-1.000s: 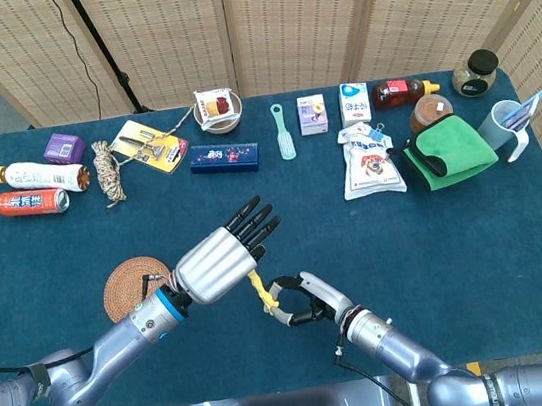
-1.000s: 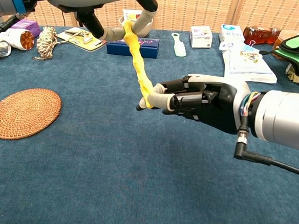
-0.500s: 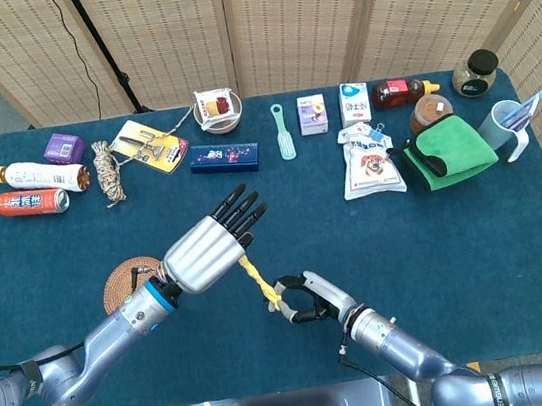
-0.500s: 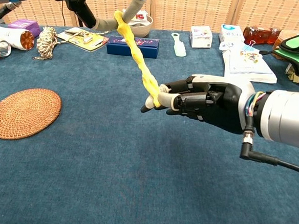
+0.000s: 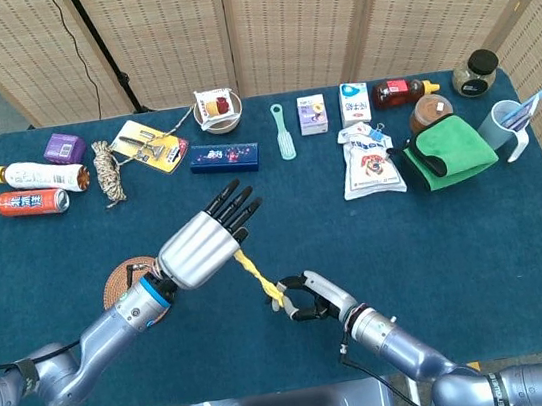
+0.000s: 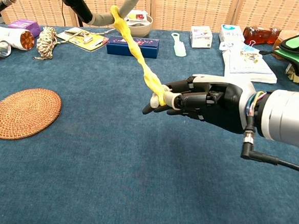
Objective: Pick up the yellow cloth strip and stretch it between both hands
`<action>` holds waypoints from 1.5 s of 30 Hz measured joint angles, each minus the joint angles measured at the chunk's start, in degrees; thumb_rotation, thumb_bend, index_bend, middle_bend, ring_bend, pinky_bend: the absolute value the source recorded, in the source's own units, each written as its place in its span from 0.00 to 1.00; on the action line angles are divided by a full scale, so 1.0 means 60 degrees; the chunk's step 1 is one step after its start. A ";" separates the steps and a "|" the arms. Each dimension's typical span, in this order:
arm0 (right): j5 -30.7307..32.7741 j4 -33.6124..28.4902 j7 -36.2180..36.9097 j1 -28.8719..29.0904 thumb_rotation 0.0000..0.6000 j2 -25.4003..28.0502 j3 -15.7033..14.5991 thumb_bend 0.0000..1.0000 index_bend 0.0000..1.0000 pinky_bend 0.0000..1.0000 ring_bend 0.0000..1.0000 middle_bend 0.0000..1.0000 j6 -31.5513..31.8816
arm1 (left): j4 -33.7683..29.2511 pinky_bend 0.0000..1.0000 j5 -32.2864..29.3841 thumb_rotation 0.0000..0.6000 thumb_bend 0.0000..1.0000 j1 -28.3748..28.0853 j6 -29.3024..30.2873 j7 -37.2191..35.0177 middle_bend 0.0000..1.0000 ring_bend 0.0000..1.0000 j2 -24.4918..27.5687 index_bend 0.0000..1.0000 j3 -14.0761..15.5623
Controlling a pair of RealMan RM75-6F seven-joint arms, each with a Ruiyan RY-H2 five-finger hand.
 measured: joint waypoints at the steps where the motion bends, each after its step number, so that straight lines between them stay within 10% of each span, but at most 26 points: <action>1: -0.0004 0.0001 -0.0003 0.0000 1.00 0.0005 0.0000 0.68 0.69 0.02 0.17 0.37 0.0001 | 0.0010 0.00 -0.0013 1.00 0.59 0.0007 0.0007 -0.0009 0.14 0.03 0.0011 0.73 -0.0003; 45: -0.0490 0.0109 0.0722 -0.0320 1.00 0.0533 0.0107 0.68 0.69 0.02 0.17 0.37 -0.0272 | 0.0874 0.00 -0.0719 1.00 0.59 0.0426 0.0433 -0.0750 0.14 0.02 0.0933 0.73 -0.0299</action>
